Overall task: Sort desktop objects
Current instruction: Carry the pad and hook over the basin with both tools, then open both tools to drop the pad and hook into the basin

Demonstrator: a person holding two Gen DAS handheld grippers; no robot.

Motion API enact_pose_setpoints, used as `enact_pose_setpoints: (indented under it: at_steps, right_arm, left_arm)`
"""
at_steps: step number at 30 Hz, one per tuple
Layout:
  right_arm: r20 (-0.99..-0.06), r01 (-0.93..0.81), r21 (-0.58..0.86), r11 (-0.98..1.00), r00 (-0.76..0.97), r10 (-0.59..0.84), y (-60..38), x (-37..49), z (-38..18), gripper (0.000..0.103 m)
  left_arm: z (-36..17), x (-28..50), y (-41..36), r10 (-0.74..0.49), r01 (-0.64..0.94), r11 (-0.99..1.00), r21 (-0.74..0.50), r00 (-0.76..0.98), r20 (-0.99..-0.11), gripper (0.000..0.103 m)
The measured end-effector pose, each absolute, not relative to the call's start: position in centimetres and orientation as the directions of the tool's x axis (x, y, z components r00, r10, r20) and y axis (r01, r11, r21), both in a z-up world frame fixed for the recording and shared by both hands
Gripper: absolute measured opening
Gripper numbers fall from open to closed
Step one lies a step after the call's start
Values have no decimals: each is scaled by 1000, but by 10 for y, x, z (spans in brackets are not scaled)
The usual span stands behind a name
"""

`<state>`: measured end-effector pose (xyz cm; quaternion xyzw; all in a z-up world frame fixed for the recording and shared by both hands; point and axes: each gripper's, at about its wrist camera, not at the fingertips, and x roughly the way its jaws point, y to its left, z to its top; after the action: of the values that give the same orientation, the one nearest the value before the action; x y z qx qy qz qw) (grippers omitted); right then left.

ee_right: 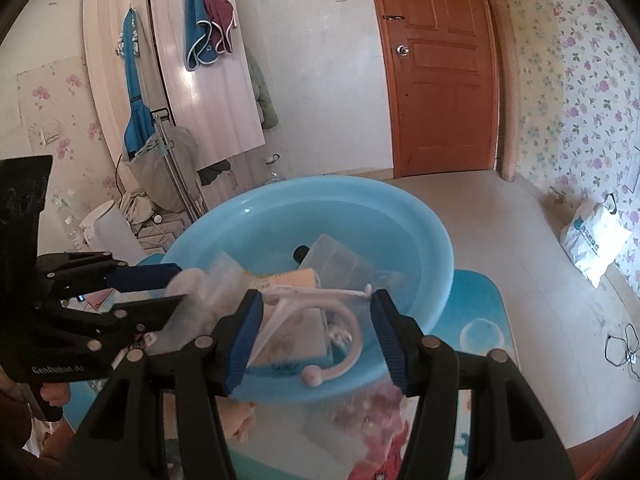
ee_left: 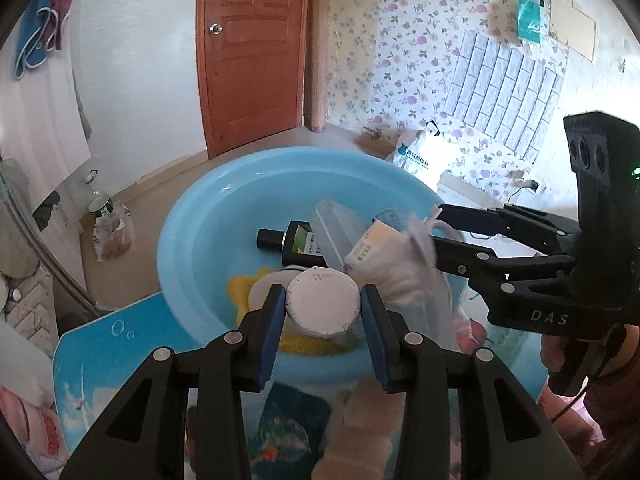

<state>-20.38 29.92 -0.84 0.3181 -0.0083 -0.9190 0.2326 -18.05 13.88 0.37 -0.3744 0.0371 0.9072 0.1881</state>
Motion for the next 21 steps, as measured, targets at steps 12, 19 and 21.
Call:
enact_pose_setpoints:
  at_steps: [12,19,21]
  right_arm:
    - [-613,390,119,-913,-695,-377,288,-257,-19,54]
    - [-619,339,124,-932,-708,-340,296,-253,-14,60]
    - [-609,324,117,-939,-724,-325,300,-247,-9,66]
  left_arm:
    - [6,-200,129,238,-326,-945,-1,-686,-688,64]
    - [7,-187,116,232,-292,-956,-28,-693,-683,72]
    - [8,-182,112,232,-286,-958,-35,-694,-681,72]
